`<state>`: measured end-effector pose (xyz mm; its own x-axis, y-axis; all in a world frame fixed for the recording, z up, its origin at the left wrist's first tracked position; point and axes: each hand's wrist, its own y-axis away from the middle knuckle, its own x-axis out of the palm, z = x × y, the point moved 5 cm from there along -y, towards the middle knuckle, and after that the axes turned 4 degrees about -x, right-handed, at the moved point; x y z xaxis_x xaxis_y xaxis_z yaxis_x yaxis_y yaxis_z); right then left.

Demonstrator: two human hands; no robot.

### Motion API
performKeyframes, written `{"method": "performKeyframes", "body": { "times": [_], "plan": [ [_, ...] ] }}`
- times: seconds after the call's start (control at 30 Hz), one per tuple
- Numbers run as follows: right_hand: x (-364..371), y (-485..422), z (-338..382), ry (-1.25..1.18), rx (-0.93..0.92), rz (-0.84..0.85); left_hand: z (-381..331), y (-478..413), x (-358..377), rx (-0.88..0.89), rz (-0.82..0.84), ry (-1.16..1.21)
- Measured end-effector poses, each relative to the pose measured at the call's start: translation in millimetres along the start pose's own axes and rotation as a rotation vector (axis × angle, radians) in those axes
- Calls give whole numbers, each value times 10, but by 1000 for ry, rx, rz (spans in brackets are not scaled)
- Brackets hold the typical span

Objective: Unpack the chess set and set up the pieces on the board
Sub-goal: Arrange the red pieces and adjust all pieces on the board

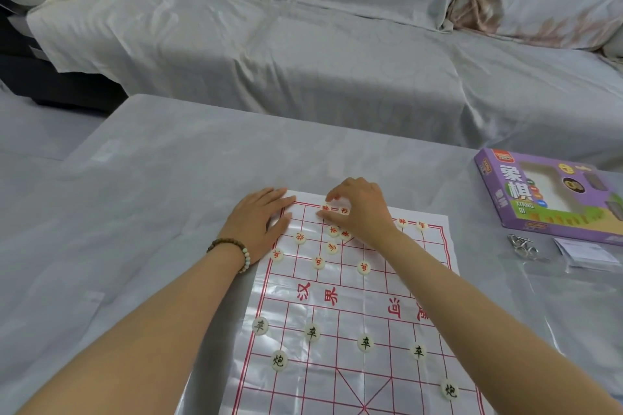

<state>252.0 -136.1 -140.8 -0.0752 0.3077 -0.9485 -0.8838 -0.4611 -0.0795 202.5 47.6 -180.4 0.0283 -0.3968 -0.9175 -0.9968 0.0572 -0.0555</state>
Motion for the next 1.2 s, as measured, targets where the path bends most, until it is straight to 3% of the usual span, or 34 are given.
{"method": "performKeyframes", "body": {
  "times": [0.63, 0.97, 1.2],
  "plan": [
    [-65, 54, 32, -131, 58, 12, -6, 13, 3, -10, 0, -3],
    [-108, 535, 121, -23, -174, 191, -47, 29, -17, -6, 15, -33],
    [-172, 405, 157, -13, -183, 139, -49, 31, -10, -5, 27, -43]
  ]
}}
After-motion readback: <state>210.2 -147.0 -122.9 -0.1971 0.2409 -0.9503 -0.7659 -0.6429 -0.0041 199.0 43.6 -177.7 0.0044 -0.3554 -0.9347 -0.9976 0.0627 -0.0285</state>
